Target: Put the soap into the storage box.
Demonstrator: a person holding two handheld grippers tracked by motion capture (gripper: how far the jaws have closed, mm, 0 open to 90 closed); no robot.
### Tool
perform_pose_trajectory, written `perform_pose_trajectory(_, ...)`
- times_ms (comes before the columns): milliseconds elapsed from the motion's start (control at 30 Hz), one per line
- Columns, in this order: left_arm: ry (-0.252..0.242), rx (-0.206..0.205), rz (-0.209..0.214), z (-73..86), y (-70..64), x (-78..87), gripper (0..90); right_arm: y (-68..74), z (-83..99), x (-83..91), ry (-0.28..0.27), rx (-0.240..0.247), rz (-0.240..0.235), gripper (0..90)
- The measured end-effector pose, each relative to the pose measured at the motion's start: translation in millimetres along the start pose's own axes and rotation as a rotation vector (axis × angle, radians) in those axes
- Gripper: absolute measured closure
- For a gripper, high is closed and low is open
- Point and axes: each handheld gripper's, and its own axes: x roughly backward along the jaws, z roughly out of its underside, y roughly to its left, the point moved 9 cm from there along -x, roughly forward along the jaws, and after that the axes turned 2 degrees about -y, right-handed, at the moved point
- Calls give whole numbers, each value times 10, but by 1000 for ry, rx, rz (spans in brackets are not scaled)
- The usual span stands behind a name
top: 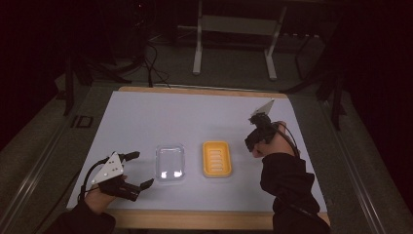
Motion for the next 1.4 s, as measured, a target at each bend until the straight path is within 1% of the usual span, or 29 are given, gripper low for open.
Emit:
perform_pose_trajectory(167, -1, 0, 1, 0, 2, -2, 12, 206, -34, 98, -29, -9, -39, 377)
perform_pose_trajectory(200, -1, 0, 1, 0, 2, -2, 13, 206, -34, 98, -29, -9, -39, 377)
perform_pose_trajectory(233, -1, 0, 1, -1, 3, -3, 13, 291, -41, 129, -39, 4, -39, 376)
perform_pose_trajectory(300, -1, -1, 0, -2, 4, -4, 12, 370, -52, 154, -55, 9, -51, 377)
perform_pose_trajectory(333, -1, -2, 1, -2, 3, -6, 12, 407, -47, 161, -53, 12, -52, 377)
perform_pose_trajectory(367, -1, -2, 1, -2, 3, -6, 12, 407, -47, 161, -53, 12, -52, 377)
perform_pose_trajectory(400, 0, -2, 1, -2, 2, -8, 12, 436, -52, 163, -62, 2, -56, 376)
perform_pose_trajectory(433, -1, -3, 1, -3, 2, -8, 13, 466, -50, 156, -59, 1, -54, 377)
perform_pose_trajectory(467, -2, -3, 1, -5, 0, -8, 13, 525, -55, 134, -62, -7, -47, 376)
perform_pose_trajectory(567, -4, -2, 1, -8, 1, -6, 13, 636, -59, 97, -66, -17, -62, 377)
perform_pose_trajectory(600, -4, -2, 1, -8, 1, -6, 12, 636, -59, 97, -66, -17, -62, 377)
perform_pose_trajectory(633, -2, -1, 2, -5, 3, -9, 13, 707, -59, 64, -73, -27, -62, 376)
perform_pose_trajectory(733, -6, -2, 3, -9, 4, -6, 13, 824, -39, -22, -64, -28, -72, 377)
perform_pose_trajectory(800, -7, -1, 3, -11, 4, -4, 13, 904, -19, -80, -56, -33, -90, 377)
perform_pose_trajectory(833, -8, -1, 3, -12, 5, -3, 13, 904, -19, -80, -56, -33, -90, 377)
perform_pose_trajectory(867, -8, 0, 4, -11, 4, -6, 12, 983, 1, -140, -53, -33, -107, 377)
perform_pose_trajectory(900, -7, -2, 5, -11, 3, -7, 13, 1019, 7, -172, -53, -38, -114, 376)
perform_pose_trajectory(1000, -6, -4, 6, -10, 1, -11, 13, 1125, 15, -264, -50, -37, -118, 376)
perform_pose_trajectory(1033, -6, -4, 6, -10, 1, -11, 13, 1125, 15, -264, -50, -37, -118, 376)
perform_pose_trajectory(1100, -5, -5, 6, -10, -1, -9, 13, 1210, 11, -349, -45, -36, -115, 376)
perform_pose_trajectory(1167, -7, -5, 6, -12, -1, -7, 12, 1261, 2, -409, -43, -49, -117, 376)
perform_pose_trajectory(1200, -7, -7, 7, -12, -1, -6, 13, 1283, -2, -433, -46, -46, -113, 376)
perform_pose_trajectory(1233, -7, -7, 7, -12, -1, -6, 13, 1283, -2, -433, -46, -46, -113, 376)
perform_pose_trajectory(1267, -7, -8, 7, -13, -2, -4, 12, 1308, -1, -494, -42, -48, -107, 376)
perform_pose_trajectory(1300, -9, -9, 9, -14, -4, -4, 12, 1309, -2, -522, -40, -48, -92, 376)
perform_pose_trajectory(1333, -10, -8, 9, -15, -6, -3, 13, 1314, -1, -546, -37, -52, -89, 376)
perform_pose_trajectory(1367, -10, -8, 9, -15, -6, -3, 13, 1314, -1, -546, -37, -52, -89, 376)
perform_pose_trajectory(1400, -11, -8, 9, -17, -7, -2, 12, 1333, -2, -588, -32, -61, -95, 376)
